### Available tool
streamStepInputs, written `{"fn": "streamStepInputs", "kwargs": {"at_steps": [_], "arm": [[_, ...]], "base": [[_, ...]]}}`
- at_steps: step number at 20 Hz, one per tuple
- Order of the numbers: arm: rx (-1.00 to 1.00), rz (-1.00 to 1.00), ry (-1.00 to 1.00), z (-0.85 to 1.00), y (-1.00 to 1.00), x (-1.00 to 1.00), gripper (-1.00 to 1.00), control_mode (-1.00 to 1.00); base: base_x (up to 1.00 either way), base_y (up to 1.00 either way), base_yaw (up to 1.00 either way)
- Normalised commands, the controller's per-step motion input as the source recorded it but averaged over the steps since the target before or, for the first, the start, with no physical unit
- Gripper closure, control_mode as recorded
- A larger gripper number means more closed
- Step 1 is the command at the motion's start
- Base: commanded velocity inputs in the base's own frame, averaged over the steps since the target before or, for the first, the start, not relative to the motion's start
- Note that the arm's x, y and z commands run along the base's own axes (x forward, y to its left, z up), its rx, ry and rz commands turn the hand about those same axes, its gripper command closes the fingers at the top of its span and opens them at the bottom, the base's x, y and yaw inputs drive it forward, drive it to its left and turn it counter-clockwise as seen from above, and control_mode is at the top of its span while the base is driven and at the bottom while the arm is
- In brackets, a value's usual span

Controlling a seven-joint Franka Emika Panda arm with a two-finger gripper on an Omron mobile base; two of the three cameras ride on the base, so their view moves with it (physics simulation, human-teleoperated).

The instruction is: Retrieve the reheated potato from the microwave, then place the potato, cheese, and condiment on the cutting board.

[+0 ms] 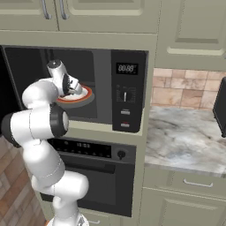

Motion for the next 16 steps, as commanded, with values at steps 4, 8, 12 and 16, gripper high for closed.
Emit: {"fn": "streamStepInputs", "kwargs": {"at_steps": [4, 8, 12, 16], "arm": [[0.00, 0.01, -0.10, -0.12, 0.00, -0.59, 1.00, -1.00], [0.00, 0.00, -0.09, 0.07, -0.03, -0.42, 1.00, -1.00], [0.00, 0.01, 0.00, 0.34, -0.17, -0.28, 1.00, -1.00], [0.00, 0.02, 0.02, 0.50, -0.14, -0.31, 1.00, -1.00]], "base": [[0.00, 0.00, 0.00], [0.00, 0.00, 0.00], [0.00, 0.00, 0.00], [0.00, 0.00, 0.00]]}}
